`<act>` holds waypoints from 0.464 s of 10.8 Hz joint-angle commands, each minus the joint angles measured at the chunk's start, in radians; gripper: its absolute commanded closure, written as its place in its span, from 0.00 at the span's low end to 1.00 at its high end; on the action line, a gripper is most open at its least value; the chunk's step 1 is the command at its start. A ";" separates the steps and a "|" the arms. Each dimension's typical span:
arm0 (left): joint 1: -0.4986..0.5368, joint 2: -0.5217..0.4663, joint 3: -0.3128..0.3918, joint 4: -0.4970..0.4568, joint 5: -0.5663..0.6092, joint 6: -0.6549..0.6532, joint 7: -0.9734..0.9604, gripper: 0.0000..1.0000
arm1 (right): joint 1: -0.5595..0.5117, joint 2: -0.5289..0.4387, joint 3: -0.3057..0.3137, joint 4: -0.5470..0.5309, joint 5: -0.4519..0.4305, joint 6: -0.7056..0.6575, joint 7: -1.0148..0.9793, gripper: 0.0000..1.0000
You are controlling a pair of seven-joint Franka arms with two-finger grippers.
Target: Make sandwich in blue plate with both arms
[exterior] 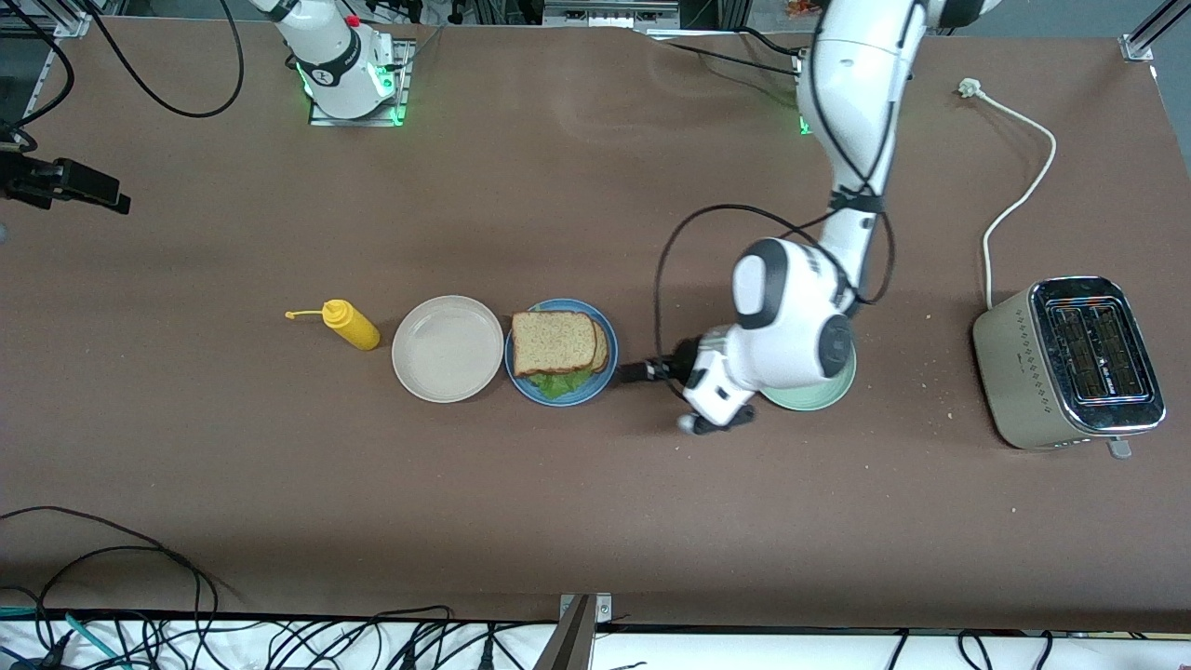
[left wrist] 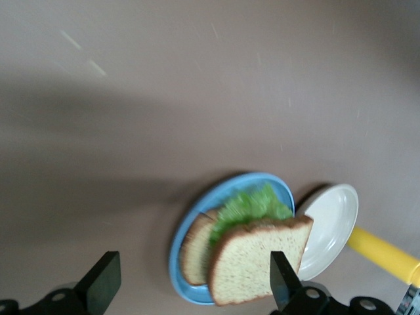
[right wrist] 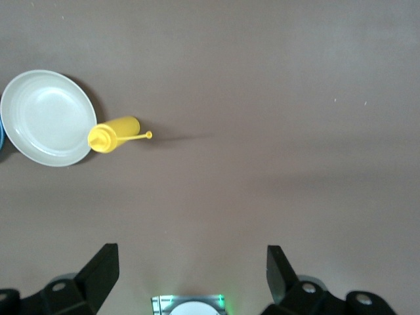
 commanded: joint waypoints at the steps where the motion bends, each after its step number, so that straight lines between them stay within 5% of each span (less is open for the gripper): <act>1: 0.193 -0.249 -0.028 -0.180 0.063 -0.047 0.026 0.00 | 0.010 0.011 0.010 0.018 -0.013 0.035 0.027 0.00; 3: 0.278 -0.364 -0.051 -0.275 0.095 -0.059 0.028 0.00 | 0.010 0.012 0.010 0.018 -0.013 0.038 0.035 0.00; 5: 0.298 -0.467 -0.064 -0.298 0.327 -0.082 0.028 0.00 | 0.010 0.017 0.010 0.018 -0.012 0.038 0.035 0.00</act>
